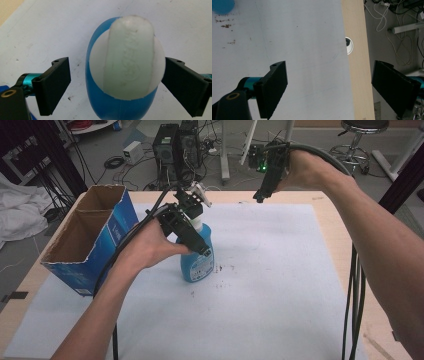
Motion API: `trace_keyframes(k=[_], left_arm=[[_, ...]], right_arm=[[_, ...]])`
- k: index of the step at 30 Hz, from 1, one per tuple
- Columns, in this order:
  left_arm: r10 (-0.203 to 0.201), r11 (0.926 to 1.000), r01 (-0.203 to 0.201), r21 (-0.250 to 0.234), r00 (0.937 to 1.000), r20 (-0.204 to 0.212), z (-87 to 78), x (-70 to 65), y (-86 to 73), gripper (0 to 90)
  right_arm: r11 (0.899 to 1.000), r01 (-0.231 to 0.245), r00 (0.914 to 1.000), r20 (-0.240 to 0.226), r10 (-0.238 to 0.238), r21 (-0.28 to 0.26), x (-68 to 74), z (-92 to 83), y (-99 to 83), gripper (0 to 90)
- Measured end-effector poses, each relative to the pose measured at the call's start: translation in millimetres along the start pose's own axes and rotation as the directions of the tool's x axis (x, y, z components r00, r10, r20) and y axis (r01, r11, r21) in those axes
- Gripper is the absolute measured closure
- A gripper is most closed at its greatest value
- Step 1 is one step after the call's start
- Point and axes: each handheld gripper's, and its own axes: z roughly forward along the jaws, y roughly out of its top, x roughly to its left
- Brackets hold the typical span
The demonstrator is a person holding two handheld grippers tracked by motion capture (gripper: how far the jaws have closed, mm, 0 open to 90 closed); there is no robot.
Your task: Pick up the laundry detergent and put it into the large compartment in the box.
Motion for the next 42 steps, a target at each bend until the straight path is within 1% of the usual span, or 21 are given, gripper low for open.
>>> trace_keyframes(k=[4,5,7,9,13,15,16,20,21,23,26,32,35,39,42], left_arm=[[-0.004,1.0000,0.004,-0.002,1.0000,0.003,1.0,-0.1,0.9,9.4],[-0.005,1.0000,0.005,0.006,1.0000,0.006,2.0,-0.1,1.2,9.4],[-0.004,1.0000,0.004,0.006,1.0000,0.007,2.4,-0.1,1.3,9.4],[-0.004,1.0000,0.004,0.001,0.9999,0.010,2.2,0.5,1.6,12.2],[-0.009,0.9999,0.009,-0.004,0.9999,0.012,2.3,1.0,2.1,13.4],[-0.003,1.0000,0.003,-0.001,0.9999,0.015,2.4,1.1,2.5,15.1],[-0.012,0.9999,0.012,-0.006,0.9998,0.014,2.8,0.9,3.0,15.6],[-0.010,0.9999,0.010,-0.007,0.9998,0.015,3.0,1.0,3.9,17.2],[-0.015,0.9998,0.015,-0.009,0.9998,0.016,3.3,0.7,4.2,17.2],[-0.013,0.9999,0.013,-0.001,0.9997,0.019,3.7,0.8,4.8,19.8],[-0.017,0.9998,0.017,-0.005,0.9997,0.016,3.2,1.4,4.8,21.5],[-0.024,0.9997,0.024,-0.004,0.9994,0.023,2.3,1.7,4.7,24.0],[-0.017,0.9998,0.018,-0.005,0.9995,0.025,1.6,1.8,5.3,24.9],[-0.019,0.9998,0.019,-0.004,0.9994,0.027,1.3,1.2,6.0,28.5],[-0.019,0.9998,0.019,-0.005,0.9994,0.029,1.4,1.3,5.9,29.2]], right_arm=[[1.000,0.000,1.0000,-0.003,0.000,0.003,0.3,0.8,0.3,12.6],[1.000,0.004,1.0000,-0.003,-0.004,0.006,0.2,1.3,0.7,12.6],[1.000,0.001,1.0000,-0.003,-0.001,0.005,0.4,1.6,1.0,12.6],[1.000,0.001,1.0000,-0.003,-0.001,0.003,0.2,1.7,1.6,12.6],[1.000,0.005,1.0000,-0.004,-0.005,0.006,-0.3,2.7,1.3,12.6],[1.000,0.005,1.0000,-0.004,-0.005,0.008,-0.4,2.9,1.2,12.6],[1.000,0.003,1.0000,-0.003,-0.003,0.007,-0.5,2.9,0.9,12.6],[1.000,-0.001,1.0000,-0.004,0.001,0.007,-0.5,2.5,0.5,12.6],[1.000,-0.001,1.0000,-0.004,0.001,0.007,-0.5,2.5,0.4,12.6],[1.000,0.002,1.0000,-0.002,-0.002,0.007,-0.6,2.1,0.0,12.6],[1.000,0.002,1.0000,-0.003,-0.002,0.007,-1.0,1.9,-0.6,12.6],[1.000,-0.002,1.0000,-0.003,0.002,0.011,-1.2,2.6,-1.4,12.6],[1.000,0.001,1.0000,-0.002,-0.001,0.012,-1.4,2.8,-1.0,12.6],[1.000,0.001,1.0000,-0.004,-0.001,0.013,-0.9,3.5,-0.3,12.6],[1.000,-0.001,1.0000,-0.005,0.001,0.011,-1.2,3.3,-0.5,12.6]])
